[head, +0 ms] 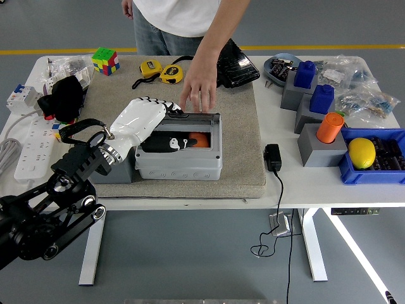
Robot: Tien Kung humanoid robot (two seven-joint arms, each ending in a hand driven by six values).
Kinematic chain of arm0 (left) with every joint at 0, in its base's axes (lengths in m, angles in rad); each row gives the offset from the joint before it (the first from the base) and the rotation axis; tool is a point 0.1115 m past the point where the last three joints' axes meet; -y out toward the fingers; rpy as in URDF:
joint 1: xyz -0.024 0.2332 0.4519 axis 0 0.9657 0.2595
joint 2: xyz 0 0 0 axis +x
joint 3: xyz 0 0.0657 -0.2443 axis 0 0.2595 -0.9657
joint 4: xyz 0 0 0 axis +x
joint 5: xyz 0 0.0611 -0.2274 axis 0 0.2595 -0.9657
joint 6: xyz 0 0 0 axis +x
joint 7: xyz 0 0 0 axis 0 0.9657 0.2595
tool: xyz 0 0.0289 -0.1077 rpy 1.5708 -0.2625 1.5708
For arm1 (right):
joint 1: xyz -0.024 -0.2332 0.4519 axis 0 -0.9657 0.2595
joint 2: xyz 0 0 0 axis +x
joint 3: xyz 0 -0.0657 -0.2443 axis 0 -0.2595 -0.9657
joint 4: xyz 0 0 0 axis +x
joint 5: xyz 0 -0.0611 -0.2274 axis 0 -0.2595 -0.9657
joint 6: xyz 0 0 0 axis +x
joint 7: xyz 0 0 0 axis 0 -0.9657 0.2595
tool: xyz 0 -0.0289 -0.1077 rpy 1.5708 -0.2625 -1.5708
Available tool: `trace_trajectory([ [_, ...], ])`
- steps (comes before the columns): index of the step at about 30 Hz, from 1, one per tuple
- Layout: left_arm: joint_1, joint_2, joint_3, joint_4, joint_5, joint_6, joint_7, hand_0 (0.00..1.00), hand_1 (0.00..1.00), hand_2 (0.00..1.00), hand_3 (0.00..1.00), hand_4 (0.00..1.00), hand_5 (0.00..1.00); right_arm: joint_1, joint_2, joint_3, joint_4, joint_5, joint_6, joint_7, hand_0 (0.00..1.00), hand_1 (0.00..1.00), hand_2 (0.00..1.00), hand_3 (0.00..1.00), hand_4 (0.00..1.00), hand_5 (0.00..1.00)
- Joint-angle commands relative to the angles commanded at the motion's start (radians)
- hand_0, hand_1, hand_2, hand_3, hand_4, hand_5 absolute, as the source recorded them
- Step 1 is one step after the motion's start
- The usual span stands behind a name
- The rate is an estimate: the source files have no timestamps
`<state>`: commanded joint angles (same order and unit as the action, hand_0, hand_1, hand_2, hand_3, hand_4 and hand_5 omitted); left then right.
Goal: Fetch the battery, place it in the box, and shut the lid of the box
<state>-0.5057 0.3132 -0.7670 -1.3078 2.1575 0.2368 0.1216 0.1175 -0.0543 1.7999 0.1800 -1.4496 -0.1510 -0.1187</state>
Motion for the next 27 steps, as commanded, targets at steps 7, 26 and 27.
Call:
trace_trajectory([
  [7, 0.01, 0.011, 0.008, -0.025, -0.014, -0.008, -0.011, 0.677, 0.666, 0.67, 0.687, 0.998, 0.998, -0.004, 0.001, -0.001, 0.0, -0.002, 0.0, -0.001, 0.823, 0.789, 0.764, 0.796, 0.998, 0.998],
  [26, 0.045, 0.087, 0.005, -0.207, -0.048, -0.061, 0.011, 0.643, 0.678, 0.672, 0.684, 0.998, 0.998, 0.001, -0.001, -0.003, 0.0, 0.006, 0.001, 0.001, 0.824, 0.788, 0.763, 0.797, 0.998, 0.998],
  [27, 0.045, 0.088, 0.007, -0.212, -0.046, -0.06, 0.011, 0.643, 0.678, 0.672, 0.684, 0.998, 0.998, 0.002, -0.001, -0.004, 0.0, 0.007, 0.001, 0.002, 0.824, 0.788, 0.763, 0.797, 0.998, 0.998],
])
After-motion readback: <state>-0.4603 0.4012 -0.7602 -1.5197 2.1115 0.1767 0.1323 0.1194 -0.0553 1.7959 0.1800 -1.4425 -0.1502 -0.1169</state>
